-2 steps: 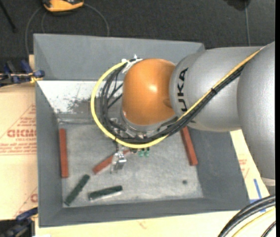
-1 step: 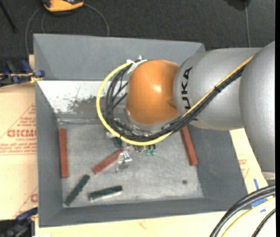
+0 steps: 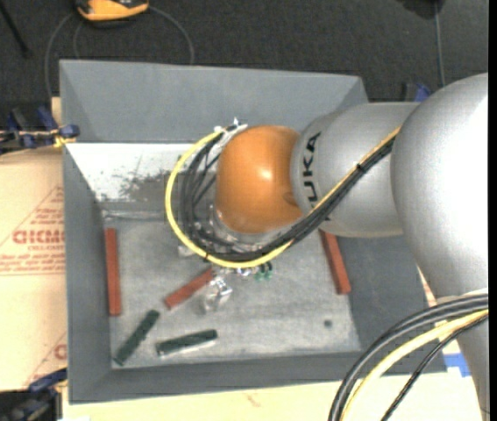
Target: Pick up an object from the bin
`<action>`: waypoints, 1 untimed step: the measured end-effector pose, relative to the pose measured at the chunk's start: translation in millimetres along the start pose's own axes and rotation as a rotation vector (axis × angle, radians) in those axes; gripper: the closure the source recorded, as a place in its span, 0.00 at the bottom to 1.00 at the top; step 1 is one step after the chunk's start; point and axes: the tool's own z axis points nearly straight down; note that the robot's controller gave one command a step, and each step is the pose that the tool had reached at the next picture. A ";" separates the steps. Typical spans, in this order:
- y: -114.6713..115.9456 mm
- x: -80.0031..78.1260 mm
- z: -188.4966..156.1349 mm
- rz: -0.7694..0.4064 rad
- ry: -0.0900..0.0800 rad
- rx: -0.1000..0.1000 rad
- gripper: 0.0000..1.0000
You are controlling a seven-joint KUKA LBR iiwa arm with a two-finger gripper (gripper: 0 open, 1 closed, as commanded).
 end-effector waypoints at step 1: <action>-1.1 -6.6 9.9 -0.009 0.007 -0.003 1.00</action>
Offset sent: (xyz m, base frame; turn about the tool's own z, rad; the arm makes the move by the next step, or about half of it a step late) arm 0.0000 0.0000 0.0000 0.0000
